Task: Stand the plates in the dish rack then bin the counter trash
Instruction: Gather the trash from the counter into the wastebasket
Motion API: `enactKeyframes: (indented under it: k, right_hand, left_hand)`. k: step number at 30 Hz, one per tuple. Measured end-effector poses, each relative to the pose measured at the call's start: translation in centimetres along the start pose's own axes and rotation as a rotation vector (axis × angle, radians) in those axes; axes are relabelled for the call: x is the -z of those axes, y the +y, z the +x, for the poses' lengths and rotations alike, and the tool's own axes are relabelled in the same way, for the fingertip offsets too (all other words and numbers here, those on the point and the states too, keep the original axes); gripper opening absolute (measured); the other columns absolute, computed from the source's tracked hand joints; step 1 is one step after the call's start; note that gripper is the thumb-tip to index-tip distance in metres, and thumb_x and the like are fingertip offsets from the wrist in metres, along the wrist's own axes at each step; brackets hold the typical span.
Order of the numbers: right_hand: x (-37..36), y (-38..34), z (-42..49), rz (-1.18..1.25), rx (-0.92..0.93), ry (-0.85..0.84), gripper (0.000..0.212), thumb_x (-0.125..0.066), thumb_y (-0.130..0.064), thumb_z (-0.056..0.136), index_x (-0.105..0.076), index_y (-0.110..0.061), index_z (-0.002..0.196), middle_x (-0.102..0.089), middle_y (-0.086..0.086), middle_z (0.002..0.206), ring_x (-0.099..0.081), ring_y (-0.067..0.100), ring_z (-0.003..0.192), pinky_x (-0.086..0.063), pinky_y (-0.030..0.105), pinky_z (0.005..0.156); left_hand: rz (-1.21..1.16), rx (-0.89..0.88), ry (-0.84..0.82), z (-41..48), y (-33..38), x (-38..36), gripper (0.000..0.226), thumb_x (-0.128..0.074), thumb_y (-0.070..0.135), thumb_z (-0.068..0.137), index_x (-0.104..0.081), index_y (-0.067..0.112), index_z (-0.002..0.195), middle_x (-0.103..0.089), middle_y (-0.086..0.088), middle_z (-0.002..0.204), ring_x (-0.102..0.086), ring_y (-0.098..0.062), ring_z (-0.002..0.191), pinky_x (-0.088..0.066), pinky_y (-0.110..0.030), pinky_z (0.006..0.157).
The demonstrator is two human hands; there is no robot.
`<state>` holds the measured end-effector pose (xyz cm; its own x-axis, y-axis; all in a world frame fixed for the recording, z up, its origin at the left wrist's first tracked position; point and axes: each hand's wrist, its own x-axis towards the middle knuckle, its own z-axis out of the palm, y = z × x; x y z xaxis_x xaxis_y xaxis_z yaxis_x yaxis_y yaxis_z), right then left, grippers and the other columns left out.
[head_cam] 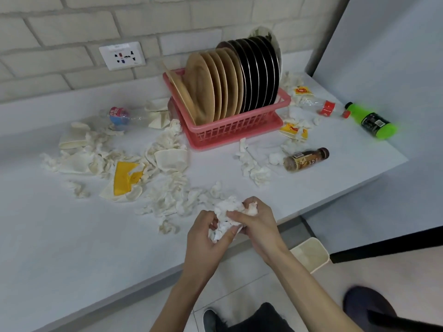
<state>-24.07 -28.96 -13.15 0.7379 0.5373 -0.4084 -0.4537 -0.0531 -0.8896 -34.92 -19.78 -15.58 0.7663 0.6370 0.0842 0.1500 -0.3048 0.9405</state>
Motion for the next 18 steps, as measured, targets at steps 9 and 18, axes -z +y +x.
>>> enactKeyframes:
  k: [9, 18]
  right_hand:
    - [8.4, -2.5, -1.3, 0.172, 0.053, 0.132, 0.018, -0.055, -0.009, 0.098, -0.069, -0.015, 0.107, -0.072, -0.005, 0.087, -0.066, 0.012, 0.077, -0.048, 0.027, 0.070]
    - [18.2, -4.2, -3.5, 0.287, -0.074, 0.245, 0.031, -0.072, -0.033, 0.087, -0.057, -0.010, 0.073, -0.042, 0.006, 0.063, -0.040, 0.015, 0.048, -0.039, 0.025, 0.046]
  left_hand:
    - [-0.036, 0.012, -0.115, -0.6, 3.0, -5.7, 0.017, -0.066, 0.041, 0.081, -0.060, 0.027, 0.087, -0.061, 0.006, 0.085, -0.058, -0.015, 0.082, -0.043, -0.018, 0.068]
    - [-0.087, 0.122, -0.281, -0.9, 6.2, -14.5, 0.012, -0.062, 0.017, 0.095, -0.058, 0.015, 0.084, -0.056, 0.007, 0.066, -0.050, -0.010, 0.060, -0.038, -0.015, 0.057]
